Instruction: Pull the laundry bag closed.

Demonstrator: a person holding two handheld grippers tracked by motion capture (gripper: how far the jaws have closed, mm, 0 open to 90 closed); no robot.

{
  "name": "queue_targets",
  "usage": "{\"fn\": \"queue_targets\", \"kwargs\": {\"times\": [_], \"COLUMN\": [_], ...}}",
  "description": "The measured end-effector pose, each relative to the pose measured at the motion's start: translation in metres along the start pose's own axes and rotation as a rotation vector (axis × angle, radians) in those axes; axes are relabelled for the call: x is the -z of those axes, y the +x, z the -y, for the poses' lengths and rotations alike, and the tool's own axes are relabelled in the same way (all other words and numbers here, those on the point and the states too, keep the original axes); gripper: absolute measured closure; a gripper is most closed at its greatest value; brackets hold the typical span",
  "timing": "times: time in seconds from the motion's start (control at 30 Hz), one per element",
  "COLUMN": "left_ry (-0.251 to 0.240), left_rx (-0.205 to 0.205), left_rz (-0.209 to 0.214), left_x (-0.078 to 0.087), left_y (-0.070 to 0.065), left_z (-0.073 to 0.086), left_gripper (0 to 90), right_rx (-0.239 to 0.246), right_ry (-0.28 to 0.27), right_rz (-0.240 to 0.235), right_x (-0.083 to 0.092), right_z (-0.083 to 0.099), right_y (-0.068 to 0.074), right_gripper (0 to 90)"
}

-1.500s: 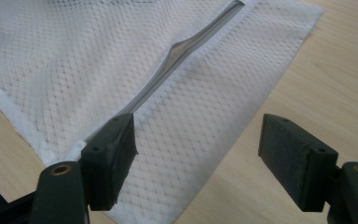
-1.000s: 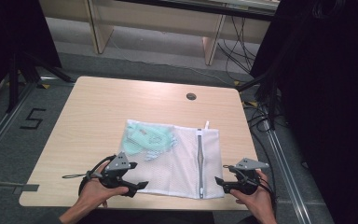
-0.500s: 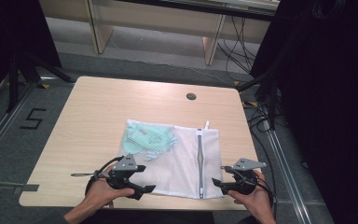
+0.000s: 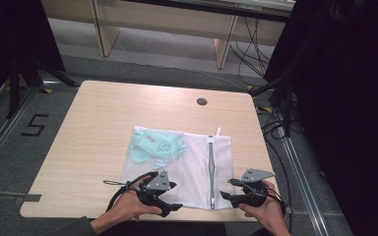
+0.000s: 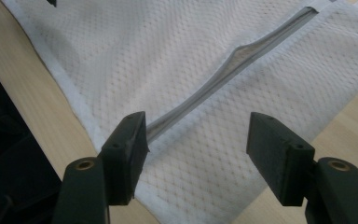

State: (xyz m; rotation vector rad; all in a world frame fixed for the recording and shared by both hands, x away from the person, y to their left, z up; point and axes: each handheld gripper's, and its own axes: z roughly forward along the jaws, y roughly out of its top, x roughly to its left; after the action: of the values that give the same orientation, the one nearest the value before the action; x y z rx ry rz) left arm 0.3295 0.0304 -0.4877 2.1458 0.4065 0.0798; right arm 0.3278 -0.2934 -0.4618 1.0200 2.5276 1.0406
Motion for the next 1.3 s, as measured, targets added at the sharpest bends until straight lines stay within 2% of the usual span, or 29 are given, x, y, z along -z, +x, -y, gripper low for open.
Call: {"fn": "queue_targets", "kwargs": {"times": [0.1, 0.23, 0.33, 0.37, 0.4, 0.63, 0.67, 0.77, 0.8, 0.83, 0.87, 1.03, 1.23, 1.3], "left_ry": [0.024, 0.028, 0.047, 0.034, 0.044, 0.056, 0.061, 0.067, 0.069, 0.067, 0.074, 0.080, 0.103, 0.102], "left_rx": [0.004, -0.001, -0.039, -0.032, -0.044, -0.044, -0.046, -0.040, -0.039, -0.043, -0.060, -0.070, -0.133, -0.128], "left_rz": [0.006, 0.022, 0.033, 0.038, 0.040, 0.067, 0.072, 0.087, 0.087, 0.087, 0.082, 0.069, 0.064, 0.066], "left_x": [-0.009, -0.020, -0.028, -0.031, -0.033, -0.044, -0.045, -0.048, -0.050, -0.051, -0.053, -0.061, -0.071, -0.075], "left_y": [-0.002, -0.004, -0.007, -0.009, -0.010, -0.013, -0.013, -0.013, -0.014, -0.014, -0.014, -0.013, -0.014, -0.013], "left_z": [-0.002, -0.004, -0.006, -0.006, -0.006, -0.008, -0.009, -0.011, -0.011, -0.012, -0.013, -0.013, -0.020, -0.021], "left_gripper": [28.6, 30.6, 32.3, 33.0, 35.1, 37.9, 38.3, 38.9, 38.9, 39.3, 40.2, 42.8, 43.4, 44.1], "right_rx": [0.012, 0.012, 0.010, 0.011, 0.010, -0.003, 0.019, 0.017, 0.017, 0.019, 0.027, 0.025, 0.028, 0.011], "right_ry": [0.006, 0.001, 0.002, 0.002, 0.002, 0.013, 0.004, -0.016, -0.016, 0.024, 0.022, 0.018, 0.023, 0.031], "right_rz": [-0.005, -0.006, -0.007, -0.006, -0.007, -0.021, -0.014, -0.013, -0.013, -0.031, -0.029, -0.029, -0.030, -0.035], "right_x": [-0.001, -0.001, -0.001, -0.001, -0.001, -0.001, -0.002, -0.005, -0.005, -0.003, -0.003, -0.004, -0.004, -0.004], "right_z": [0.000, 0.000, 0.000, 0.000, 0.000, 0.000, 0.000, 0.001, 0.001, -0.001, -0.001, -0.001, -0.001, -0.001], "right_y": [-0.001, 0.000, 0.000, 0.000, 0.000, 0.003, 0.001, 0.002, 0.002, 0.003, 0.002, 0.003, 0.002, 0.004], "right_gripper": [40.5, 40.6, 40.6, 40.5, 40.3, 40.4, 40.4, 40.8, 40.8, 41.0, 41.0, 41.0, 40.9, 40.9]}}
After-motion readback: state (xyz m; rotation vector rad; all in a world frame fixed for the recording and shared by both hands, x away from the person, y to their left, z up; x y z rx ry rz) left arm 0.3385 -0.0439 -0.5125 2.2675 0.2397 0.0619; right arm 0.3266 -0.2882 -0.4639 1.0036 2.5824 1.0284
